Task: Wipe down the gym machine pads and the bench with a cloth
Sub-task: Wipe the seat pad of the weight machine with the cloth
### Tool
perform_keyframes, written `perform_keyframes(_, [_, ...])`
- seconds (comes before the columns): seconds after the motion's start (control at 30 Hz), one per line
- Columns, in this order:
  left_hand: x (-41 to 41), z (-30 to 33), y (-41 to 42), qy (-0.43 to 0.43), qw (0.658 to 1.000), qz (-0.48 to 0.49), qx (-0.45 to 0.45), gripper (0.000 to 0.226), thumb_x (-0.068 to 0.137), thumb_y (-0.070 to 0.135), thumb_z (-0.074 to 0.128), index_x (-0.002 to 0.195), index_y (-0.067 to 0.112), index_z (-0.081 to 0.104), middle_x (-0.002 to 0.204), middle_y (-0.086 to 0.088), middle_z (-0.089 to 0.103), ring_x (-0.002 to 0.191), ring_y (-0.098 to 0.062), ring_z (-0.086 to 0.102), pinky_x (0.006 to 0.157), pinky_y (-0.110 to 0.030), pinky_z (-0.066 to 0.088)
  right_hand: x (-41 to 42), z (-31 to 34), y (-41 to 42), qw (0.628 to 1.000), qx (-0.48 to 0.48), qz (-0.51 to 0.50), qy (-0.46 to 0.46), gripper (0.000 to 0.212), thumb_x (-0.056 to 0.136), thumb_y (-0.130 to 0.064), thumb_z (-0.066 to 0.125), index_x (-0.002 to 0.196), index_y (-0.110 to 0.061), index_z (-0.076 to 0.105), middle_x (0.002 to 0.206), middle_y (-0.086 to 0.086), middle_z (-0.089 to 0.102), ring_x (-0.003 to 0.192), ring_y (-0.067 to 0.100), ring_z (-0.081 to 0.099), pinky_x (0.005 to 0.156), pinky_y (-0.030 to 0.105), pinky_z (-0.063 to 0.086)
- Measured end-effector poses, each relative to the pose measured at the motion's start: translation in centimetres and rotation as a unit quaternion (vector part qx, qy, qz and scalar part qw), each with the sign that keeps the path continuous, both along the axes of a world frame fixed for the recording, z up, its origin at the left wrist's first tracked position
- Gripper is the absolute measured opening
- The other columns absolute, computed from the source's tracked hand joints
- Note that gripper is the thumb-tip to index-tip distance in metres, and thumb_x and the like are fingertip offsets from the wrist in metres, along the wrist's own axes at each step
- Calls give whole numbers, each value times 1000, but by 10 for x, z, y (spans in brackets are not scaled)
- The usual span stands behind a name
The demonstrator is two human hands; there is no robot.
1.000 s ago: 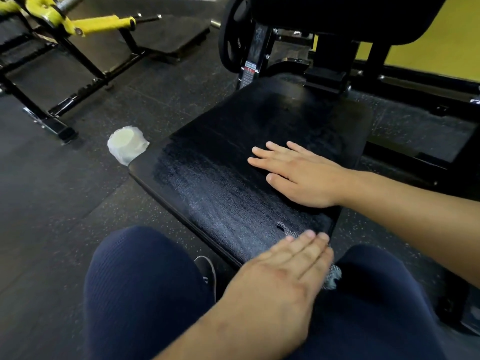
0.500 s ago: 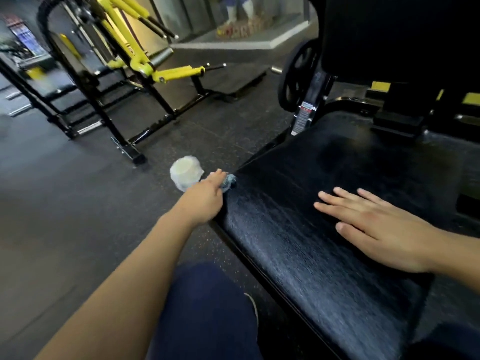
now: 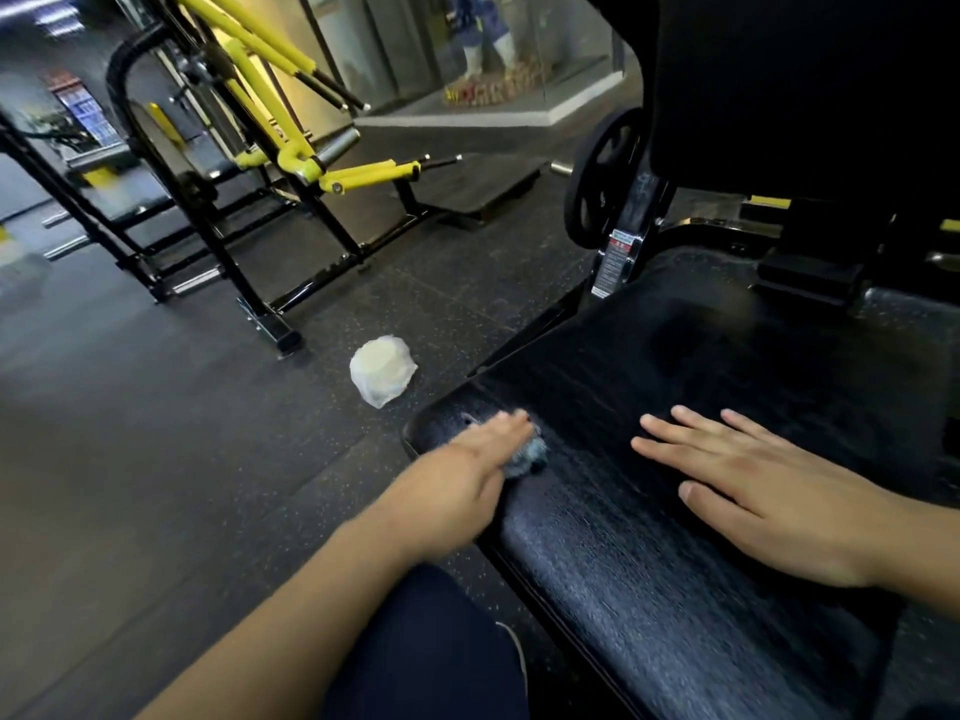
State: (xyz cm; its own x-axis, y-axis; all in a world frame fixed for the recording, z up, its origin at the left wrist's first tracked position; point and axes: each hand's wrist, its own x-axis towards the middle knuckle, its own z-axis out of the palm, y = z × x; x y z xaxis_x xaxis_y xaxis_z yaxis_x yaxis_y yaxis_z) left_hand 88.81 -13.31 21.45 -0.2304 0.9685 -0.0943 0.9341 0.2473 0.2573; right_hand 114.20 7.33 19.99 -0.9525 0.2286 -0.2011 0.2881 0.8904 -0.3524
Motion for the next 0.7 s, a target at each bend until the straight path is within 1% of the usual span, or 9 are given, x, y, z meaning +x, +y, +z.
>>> perform_keyframes(0.13, [-44,-8,49,-10,994,106,5,58,106,10,33,163,22,27,171,5,18,158,-11,14,125,-22,6,-14,-2,3,1000,-4,1,6,52,108,-50,19,158,-56,5,163,-37,-13,144,-16,-28,127,29,-12])
perform_keyframes(0.23, [-34,-12,60,-21,991,133,23,58,105,8,32,162,19,28,171,2,19,158,-12,14,125,-24,8,-23,-3,5,1000,-9,-2,11,53,109,-49,20,159,-55,7,164,-34,-12,146,-14,-25,127,29,-13])
perform_keyframes(0.3, [-12,-12,44,-21,995,96,27,60,105,9,33,163,23,26,171,7,17,158,-9,12,126,-23,7,-27,-4,4,1000,-13,-4,19,53,109,-48,20,160,-53,8,165,-33,-11,148,-12,-24,127,30,-12])
perform_keyframes(0.37, [12,-11,18,-12,999,29,34,63,105,10,35,164,27,22,169,15,11,156,-1,6,127,-21,4,-30,-5,4,1000,-13,-7,24,53,109,-47,21,160,-53,8,166,-32,-10,149,-10,-22,127,31,-12])
perform_keyframes(0.43, [21,-6,0,-14,1000,-24,14,64,106,10,34,164,31,18,166,24,5,153,9,-1,123,-12,-2,-32,-5,3,1000,-14,-10,25,53,109,-46,22,160,-52,9,166,-31,-9,150,-9,-21,127,31,-12])
perform_keyframes(0.47, [16,-3,-2,-16,999,-32,1,63,106,11,34,164,33,17,165,26,5,152,11,-2,121,-10,-4,-32,-4,4,1000,-13,-11,25,53,110,-46,22,161,-51,9,166,-31,-9,150,-8,-21,127,31,-12])
perform_keyframes(0.53, [-9,-5,11,-11,1000,-4,-7,62,107,13,32,164,34,18,166,23,7,154,7,3,124,-16,-1,-33,-4,4,1000,-12,-11,24,53,110,-46,22,161,-51,9,166,-30,-9,150,-8,-21,127,31,-12])
perform_keyframes(0.6, [-45,-9,36,0,999,51,-5,62,106,13,32,164,32,21,170,15,12,157,-4,10,127,-24,4,-34,-3,4,1000,-11,-11,22,53,110,-46,22,161,-50,9,166,-31,-9,150,-9,-21,127,31,-12])
perform_keyframes(0.7, [-71,-14,62,-17,993,120,-4,59,106,12,32,163,24,25,171,7,17,157,-10,15,120,-16,3,-33,-4,3,1000,-12,-11,22,53,110,-46,22,161,-51,10,166,-31,-8,149,-10,-22,126,30,-13])
